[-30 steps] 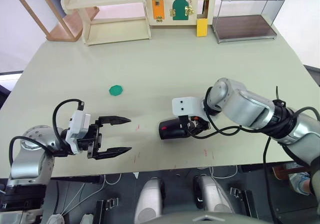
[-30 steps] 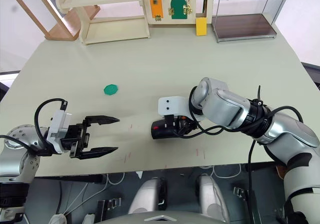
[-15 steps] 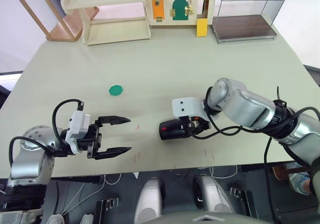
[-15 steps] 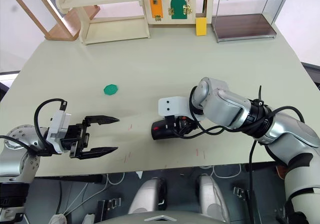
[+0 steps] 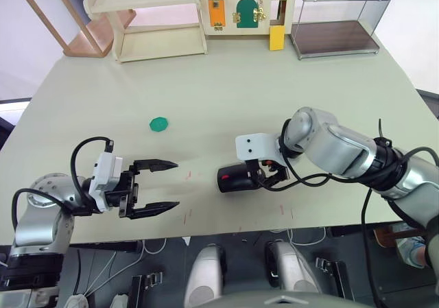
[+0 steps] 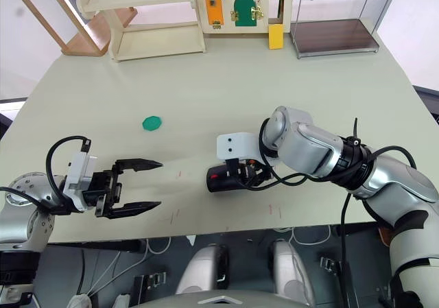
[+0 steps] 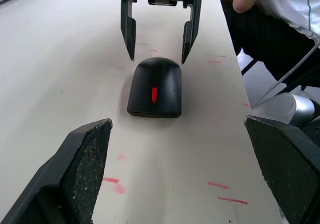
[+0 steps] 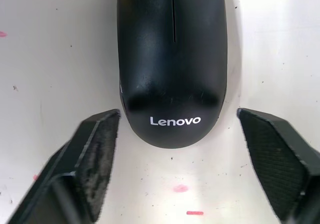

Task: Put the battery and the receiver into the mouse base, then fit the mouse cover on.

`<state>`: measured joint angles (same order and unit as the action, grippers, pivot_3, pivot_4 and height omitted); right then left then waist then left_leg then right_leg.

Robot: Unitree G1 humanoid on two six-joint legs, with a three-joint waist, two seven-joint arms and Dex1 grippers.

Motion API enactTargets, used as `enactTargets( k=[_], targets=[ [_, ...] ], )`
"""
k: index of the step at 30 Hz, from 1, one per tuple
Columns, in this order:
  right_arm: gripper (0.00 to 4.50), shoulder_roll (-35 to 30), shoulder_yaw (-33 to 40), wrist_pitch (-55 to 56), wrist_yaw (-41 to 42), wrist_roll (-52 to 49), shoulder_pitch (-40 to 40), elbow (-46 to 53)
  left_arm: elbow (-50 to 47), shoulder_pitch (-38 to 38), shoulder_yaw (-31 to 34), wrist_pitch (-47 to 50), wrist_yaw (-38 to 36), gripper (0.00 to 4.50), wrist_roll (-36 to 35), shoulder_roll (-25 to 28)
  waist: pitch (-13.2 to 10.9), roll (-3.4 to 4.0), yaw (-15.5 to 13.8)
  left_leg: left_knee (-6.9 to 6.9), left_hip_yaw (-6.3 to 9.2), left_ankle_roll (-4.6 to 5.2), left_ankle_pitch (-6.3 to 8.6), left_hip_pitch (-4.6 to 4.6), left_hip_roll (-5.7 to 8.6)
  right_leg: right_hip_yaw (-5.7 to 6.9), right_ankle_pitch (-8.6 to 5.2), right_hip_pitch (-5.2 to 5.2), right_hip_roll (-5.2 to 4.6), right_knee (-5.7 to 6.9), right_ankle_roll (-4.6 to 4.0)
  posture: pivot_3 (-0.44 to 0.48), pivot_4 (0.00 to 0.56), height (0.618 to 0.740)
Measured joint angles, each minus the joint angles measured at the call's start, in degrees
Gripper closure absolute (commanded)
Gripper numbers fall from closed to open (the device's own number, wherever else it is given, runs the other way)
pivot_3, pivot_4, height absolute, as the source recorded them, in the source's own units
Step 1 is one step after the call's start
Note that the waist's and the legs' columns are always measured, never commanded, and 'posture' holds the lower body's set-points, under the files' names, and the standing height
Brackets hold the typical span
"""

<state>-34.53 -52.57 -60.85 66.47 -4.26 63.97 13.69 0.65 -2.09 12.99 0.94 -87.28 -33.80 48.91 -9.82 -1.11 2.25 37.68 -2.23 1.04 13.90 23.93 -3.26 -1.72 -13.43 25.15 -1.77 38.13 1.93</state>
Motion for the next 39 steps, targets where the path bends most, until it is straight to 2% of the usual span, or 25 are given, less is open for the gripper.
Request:
enactTargets(
  k=[10, 17, 20, 23, 39],
  targets=[
    [0.66, -0.5, 0.2, -0.1, 1.2, -0.4, 0.1, 0.1, 0.0, 0.0, 0.0, 0.0, 0.1, 0.00, 0.0, 0.0, 0.0, 0.00, 0.0, 0.01, 0.00, 0.00, 0.00, 0.00, 0.00, 0.00, 0.00, 0.00, 0.00, 0.00, 0.00, 0.000, 0.150, 0.740],
    [0.66, 1.2, 7.7, -2.9, 1.8, -4.3, 2.4, 1.6, -0.1, 0.0, 0.0, 0.0, 0.2, 0.00, 0.0, 0.0, 0.0, 0.00, 0.0, 0.02, 0.05, 0.00, 0.00, 0.00, -0.01, 0.04, 0.00, -0.01, 0.01, 0.04, 0.00, 0.000, 0.150, 0.740],
    [1.45, 3.3, 10.1, -3.4, 0.6, -5.8, 2.1, 1.3, 0.0, -0.2, 0.0, 0.0, 0.2, 0.00, -0.1, 0.0, 0.0, 0.00, 0.0, 0.05, 0.03, 0.00, 0.00, 0.00, -0.01, 0.03, 0.00, -0.02, 0.00, 0.04, 0.00, 0.000, 0.150, 0.740],
    [2.72, 4.6, 10.8, -3.0, -0.7, -6.0, 2.1, 0.8, 0.0, -0.8, 0.0, 0.0, 0.2, 0.00, -0.1, 0.0, 0.0, -0.01, 0.0, 0.08, 0.04, 0.00, 0.00, 0.00, -0.01, 0.04, 0.00, -0.03, 0.00, 0.05, 0.00, 0.000, 0.150, 0.740],
    [2.72, 14.2, 11.1, 5.0, -8.1, -5.3, -4.6, -6.0, 1.0, -1.2, 0.2, 0.1, 0.2, 0.00, -0.1, 0.0, 0.0, -0.05, 0.0, 0.23, 0.04, 0.00, 0.00, -0.01, -0.01, 0.03, 0.00, -0.04, 0.01, 0.21, 0.00, 0.000, 0.150, 0.740]
  ],
)
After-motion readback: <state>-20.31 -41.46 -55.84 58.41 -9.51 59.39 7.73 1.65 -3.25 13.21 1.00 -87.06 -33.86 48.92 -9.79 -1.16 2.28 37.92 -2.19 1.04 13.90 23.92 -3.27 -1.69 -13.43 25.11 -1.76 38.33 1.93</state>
